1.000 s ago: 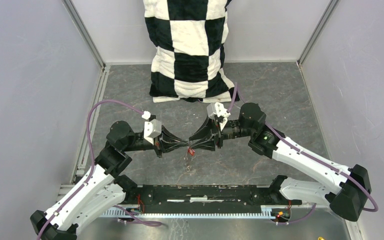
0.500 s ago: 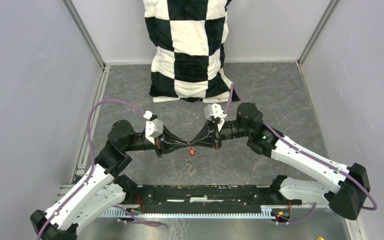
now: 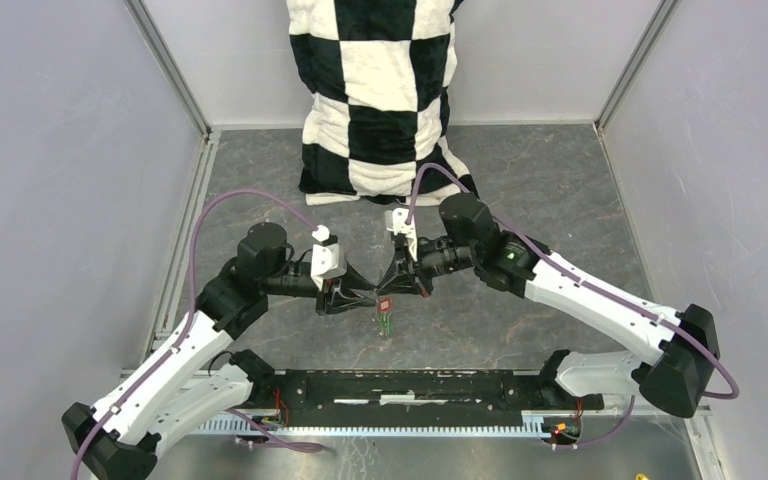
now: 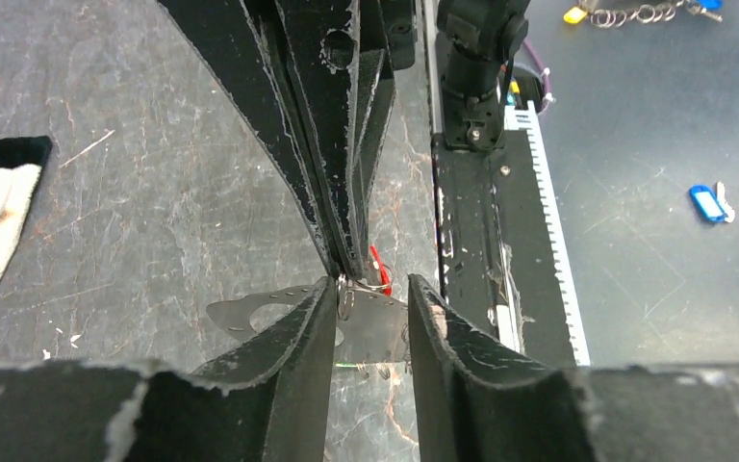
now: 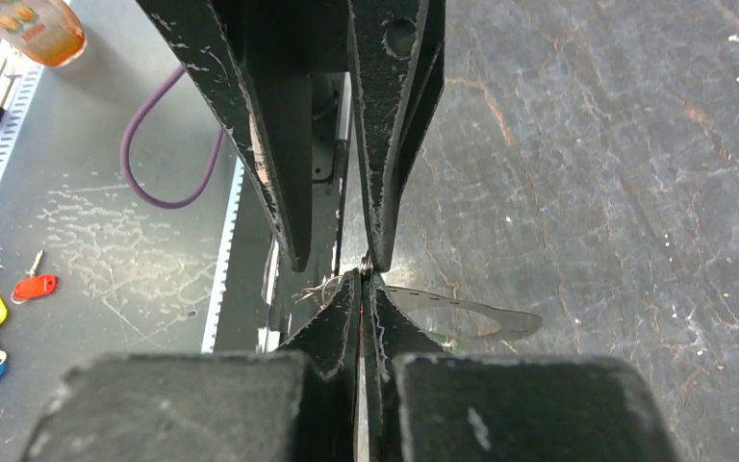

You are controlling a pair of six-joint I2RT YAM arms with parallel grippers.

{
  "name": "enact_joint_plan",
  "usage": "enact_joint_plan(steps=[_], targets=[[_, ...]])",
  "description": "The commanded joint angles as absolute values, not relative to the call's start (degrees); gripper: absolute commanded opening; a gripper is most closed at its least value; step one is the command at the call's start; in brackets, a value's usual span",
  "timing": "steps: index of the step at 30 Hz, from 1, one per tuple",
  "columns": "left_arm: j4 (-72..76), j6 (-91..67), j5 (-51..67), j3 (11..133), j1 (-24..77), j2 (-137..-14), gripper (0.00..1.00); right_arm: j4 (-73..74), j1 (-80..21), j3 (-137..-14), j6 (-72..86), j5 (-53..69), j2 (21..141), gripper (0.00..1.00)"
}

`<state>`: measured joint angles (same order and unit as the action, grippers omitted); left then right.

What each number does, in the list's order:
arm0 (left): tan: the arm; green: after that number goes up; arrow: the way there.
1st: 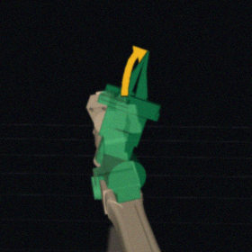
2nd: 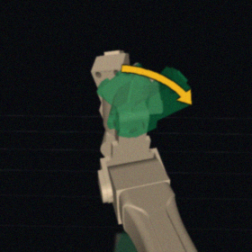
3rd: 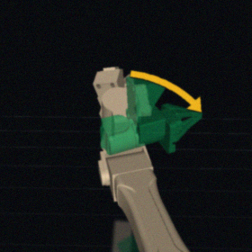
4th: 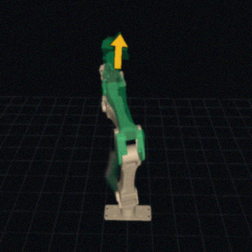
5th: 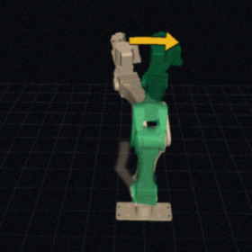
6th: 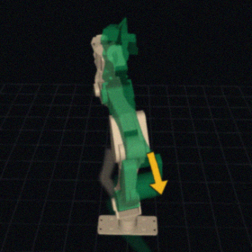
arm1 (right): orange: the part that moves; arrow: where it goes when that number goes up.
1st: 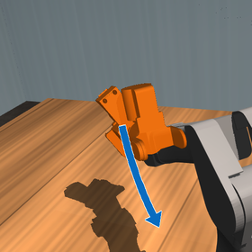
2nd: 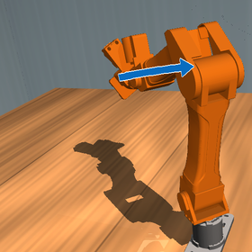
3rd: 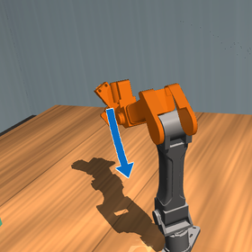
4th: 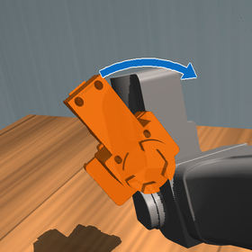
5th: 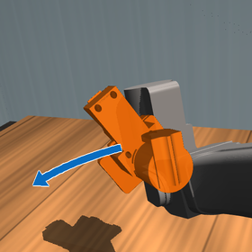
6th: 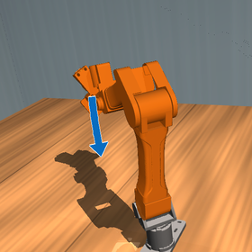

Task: Put the keys on the keyring

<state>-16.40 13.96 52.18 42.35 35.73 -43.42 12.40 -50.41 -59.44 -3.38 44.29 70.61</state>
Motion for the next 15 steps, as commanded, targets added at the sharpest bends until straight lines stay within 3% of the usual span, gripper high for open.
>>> enact_joint_plan(steps=[1, 7, 15], targets=[[-20.48, 21.54, 53.18, 45.8, 35.77, -44.96, 0.38, 18.78, -51.97, -66.14, -8.35, 42.37, 72.67, 0.0], [-23.52, 25.48, 52.67, 46.74, 35.77, -46.16, 0.25, 24.68, -53.14, -70.58, -11.07, 40.64, 75.63, 0.0], [-24.9, 29.09, 52.0, 46.55, 35.77, -46.99, 0.16, 29.02, -54.87, -75.92, -12.38, 39.99, 78.94, 0.0]])
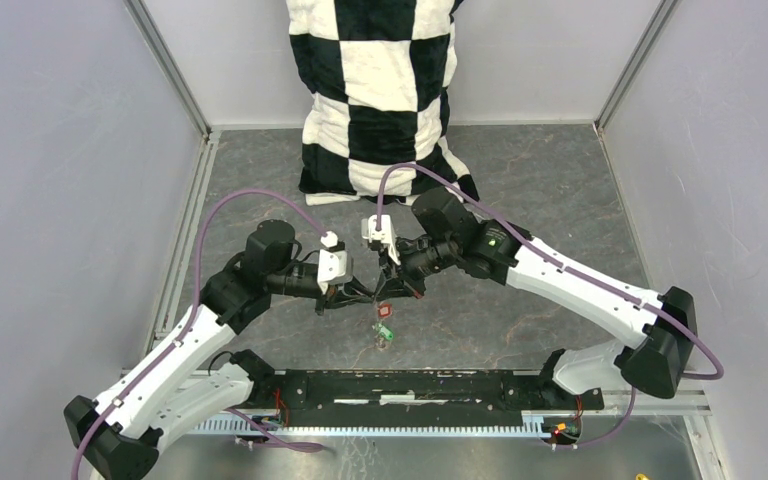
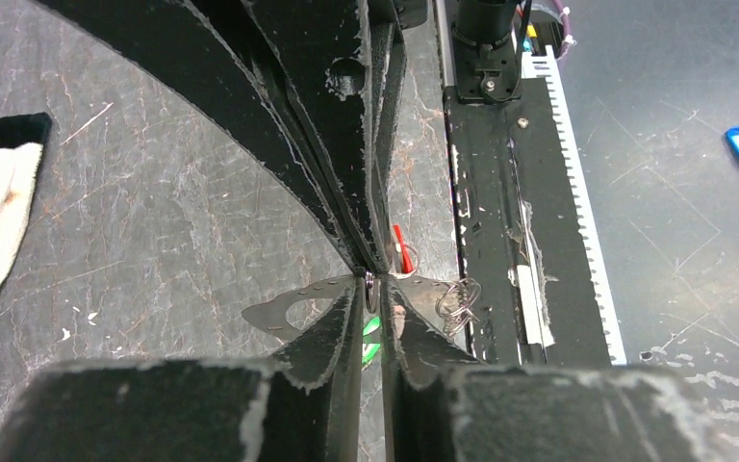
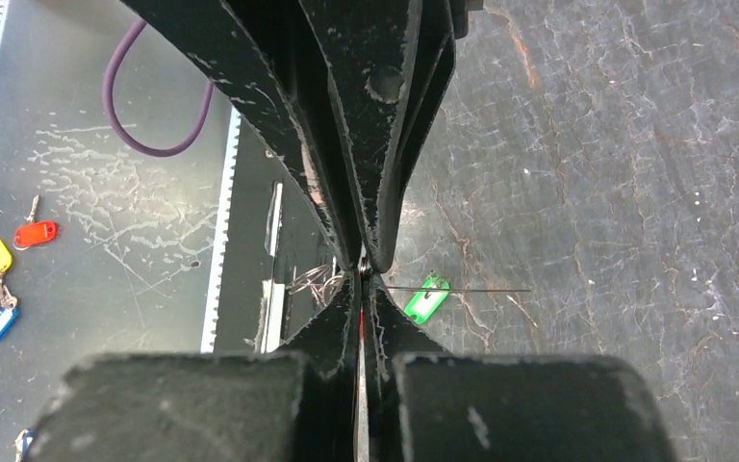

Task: Put the keys on the keyring

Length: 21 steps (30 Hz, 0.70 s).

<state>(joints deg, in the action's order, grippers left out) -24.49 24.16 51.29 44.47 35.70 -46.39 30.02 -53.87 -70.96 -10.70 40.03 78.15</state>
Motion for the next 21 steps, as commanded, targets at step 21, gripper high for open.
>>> enact_joint_plan(steps=[21], targets=[[-14.16, 18.23, 46.65, 41.53, 35.72, -41.92, 0.02, 18.72, -52.84, -72.29, -2.63, 36.55, 73.86, 0.4]])
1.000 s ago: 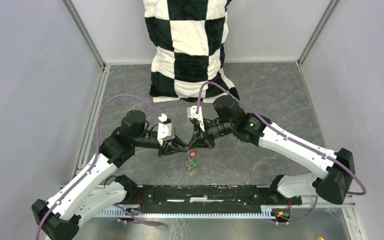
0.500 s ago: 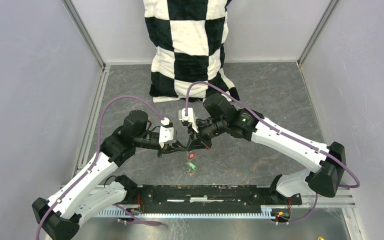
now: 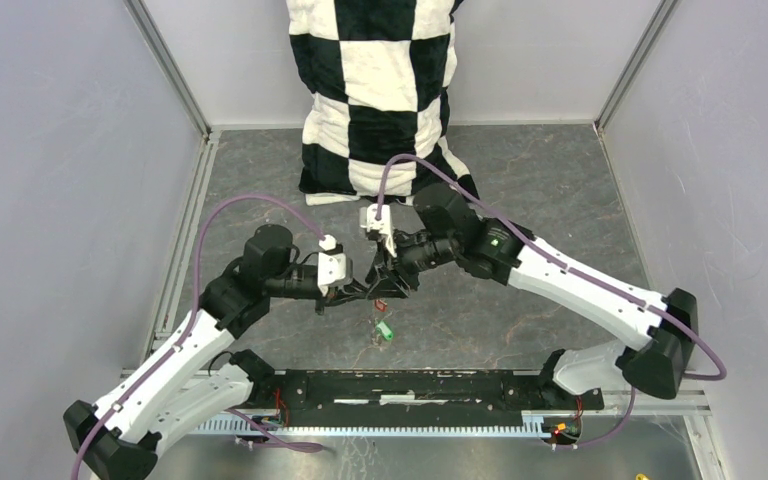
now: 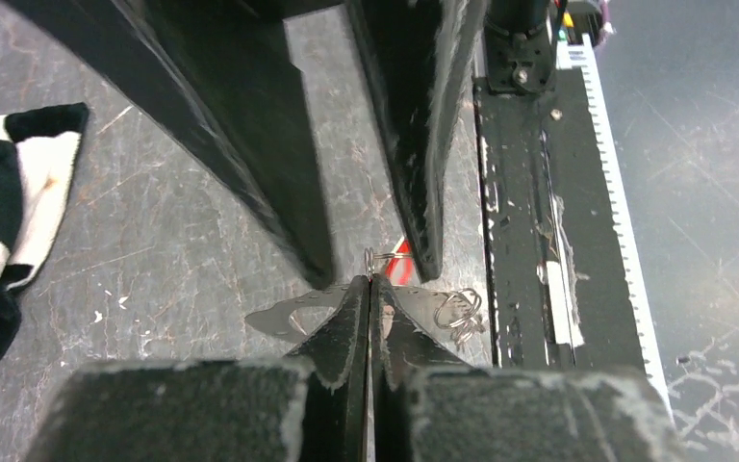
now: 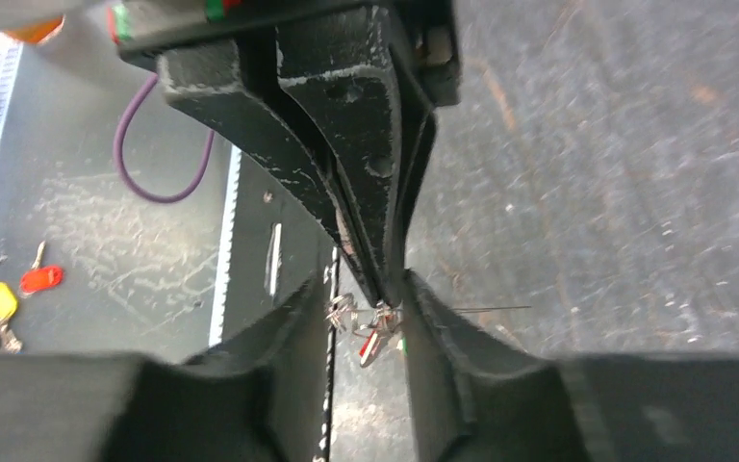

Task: Put the keys on the keyring

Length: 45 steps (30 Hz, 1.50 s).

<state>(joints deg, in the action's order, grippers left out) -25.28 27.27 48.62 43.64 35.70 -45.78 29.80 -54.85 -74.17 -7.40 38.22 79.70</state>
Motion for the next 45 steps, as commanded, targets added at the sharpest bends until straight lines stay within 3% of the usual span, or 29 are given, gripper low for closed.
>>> enact_joint_plan(steps=[1, 9, 20, 23, 29, 33, 43, 45], targets=[[-10.86, 14.72, 46.36, 40.3, 35.69, -40.54, 0.02, 16.49, -51.77, -71.12, -1.18, 36.31, 72.42, 0.46], [4.51, -2.79, 41.93, 38.4, 35.61, -37.55, 0.02, 0.54, -45.77, -55.71, 11.18, 39.49, 62.29, 0.59], [9.0, -4.8, 44.0, 39.55, 35.61, -38.24, 0.02, -11.94, -45.52, -47.65, 19.55, 42.32, 59.69, 0.62], [9.6, -4.97, 44.18, 39.25, 35.6, -37.89, 0.02, -14.33, -45.43, -46.32, 20.96, 42.72, 59.85, 0.51], [9.74, -4.51, 43.73, 39.78, 35.6, -37.72, 0.02, -15.09, -45.35, -45.88, 21.44, 44.84, 60.64, 0.15], [10.18, -4.3, 43.3, 39.81, 35.6, -37.46, 0.02, -12.13, -45.32, -45.97, 19.86, 44.77, 60.69, 0.04], [10.8, -4.22, 43.69, 40.18, 35.6, -37.93, 0.02, -8.2, -45.31, -46.5, 18.31, 47.47, 61.98, 0.0], [10.97, -4.46, 44.18, 40.24, 35.6, -38.17, 0.02, -7.25, -45.35, -47.72, 17.71, 48.66, 62.72, 0.04]])
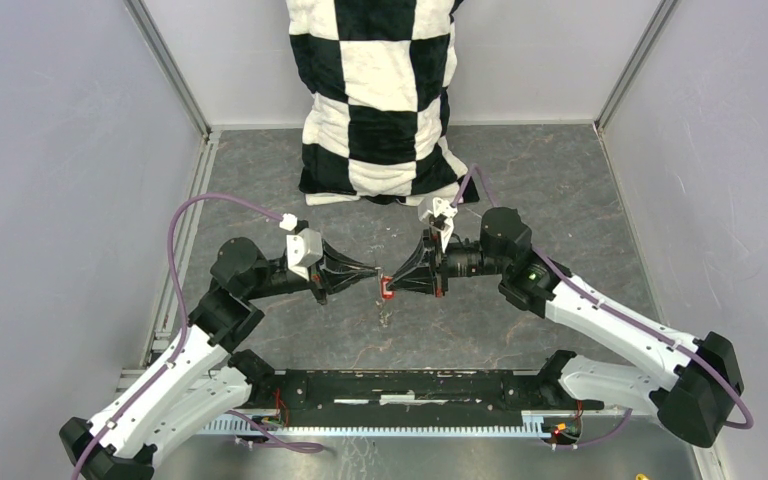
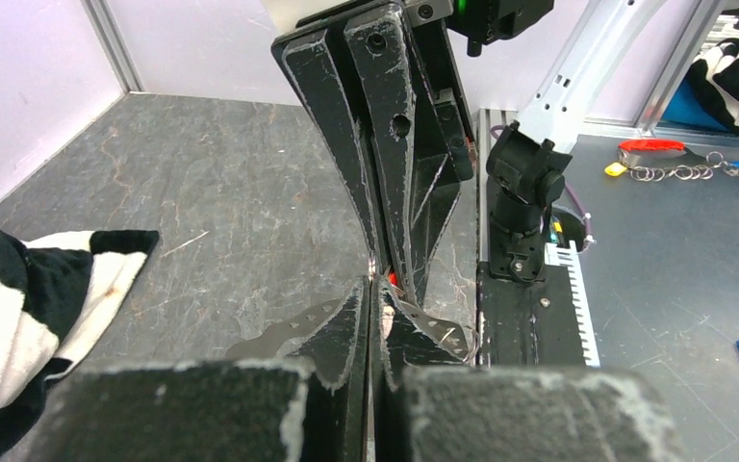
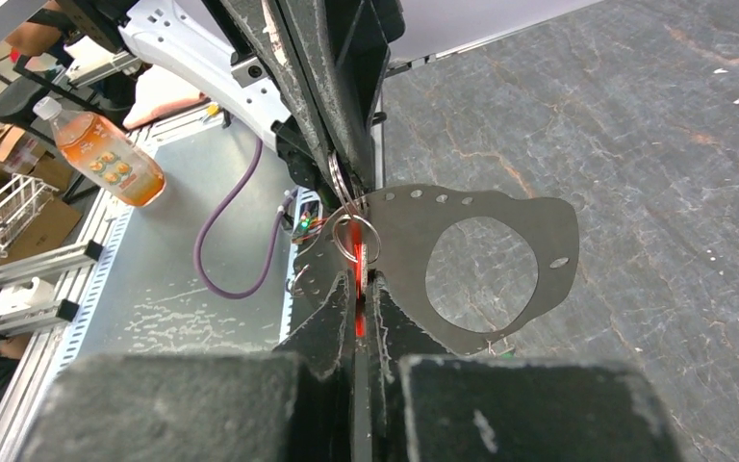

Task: Put the keys on the keyring

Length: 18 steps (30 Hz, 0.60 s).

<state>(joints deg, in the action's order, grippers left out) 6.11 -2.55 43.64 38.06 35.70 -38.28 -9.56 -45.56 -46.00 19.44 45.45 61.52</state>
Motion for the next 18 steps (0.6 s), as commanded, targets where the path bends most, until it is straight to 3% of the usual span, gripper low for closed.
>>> enact_joint_plan(steps=[1, 7, 18], targets=[[11.06, -4.52, 44.5, 40.22, 35.6, -38.29, 0.02, -6.87, -45.35, -48.46, 17.33, 49.22, 63.16, 0.07], [11.16, -4.46, 46.62, 40.17, 35.6, -38.83, 0.02, -0.19, -45.34, -52.72, 12.12, 49.49, 64.99, 0.34], [5.83, -0.98, 51.48, 38.94, 35.6, -38.41, 0.02, 12.92, -44.04, -59.62, 1.26, 42.06, 61.79, 0.66]])
